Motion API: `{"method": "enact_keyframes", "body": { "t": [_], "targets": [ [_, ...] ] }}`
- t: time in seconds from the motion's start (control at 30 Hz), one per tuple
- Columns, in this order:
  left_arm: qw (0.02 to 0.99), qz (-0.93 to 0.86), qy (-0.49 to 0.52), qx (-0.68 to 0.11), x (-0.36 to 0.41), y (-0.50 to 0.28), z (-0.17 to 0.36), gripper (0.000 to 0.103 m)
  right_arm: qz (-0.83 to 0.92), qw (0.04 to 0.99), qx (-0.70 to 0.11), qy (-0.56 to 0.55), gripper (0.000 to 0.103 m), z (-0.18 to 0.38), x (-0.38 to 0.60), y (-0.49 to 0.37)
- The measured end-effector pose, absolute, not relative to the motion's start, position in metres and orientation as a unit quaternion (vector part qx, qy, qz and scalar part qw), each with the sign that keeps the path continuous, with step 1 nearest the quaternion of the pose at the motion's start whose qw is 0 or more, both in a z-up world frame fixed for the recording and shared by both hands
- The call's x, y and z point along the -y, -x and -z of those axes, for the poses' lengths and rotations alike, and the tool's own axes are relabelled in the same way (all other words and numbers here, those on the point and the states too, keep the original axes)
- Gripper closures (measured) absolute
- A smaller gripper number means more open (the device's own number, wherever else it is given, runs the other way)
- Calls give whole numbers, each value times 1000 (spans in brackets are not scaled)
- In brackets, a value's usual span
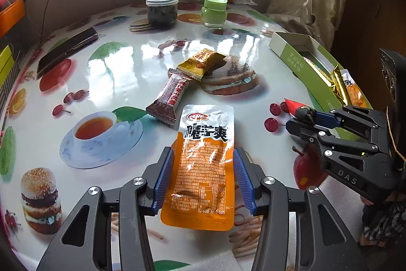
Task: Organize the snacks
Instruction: 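Grasp an orange konjac packet with the left gripper while the right holds the candy, then carry the orange packet and candy over the box with both grippers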
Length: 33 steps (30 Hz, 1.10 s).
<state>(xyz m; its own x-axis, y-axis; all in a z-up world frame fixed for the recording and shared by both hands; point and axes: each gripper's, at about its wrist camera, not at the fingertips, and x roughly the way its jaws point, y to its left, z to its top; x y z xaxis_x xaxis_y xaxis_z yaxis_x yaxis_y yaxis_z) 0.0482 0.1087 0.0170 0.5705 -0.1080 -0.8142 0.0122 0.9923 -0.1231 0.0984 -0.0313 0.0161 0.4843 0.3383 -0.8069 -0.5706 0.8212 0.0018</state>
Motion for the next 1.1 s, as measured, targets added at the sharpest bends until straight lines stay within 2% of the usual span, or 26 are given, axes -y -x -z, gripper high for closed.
{"method": "enact_keyframes", "body": {
  "t": [0.6, 1.1],
  "targets": [
    [895, 39, 64, -440, -103, -52, -39, 54, -258, 874, -398, 108, 79, -41, 43, -93],
    [903, 76, 50, -420, -65, -83, -67, 54, -222, 897, -374, 76, 79, -66, 88, -93]
  ]
}}
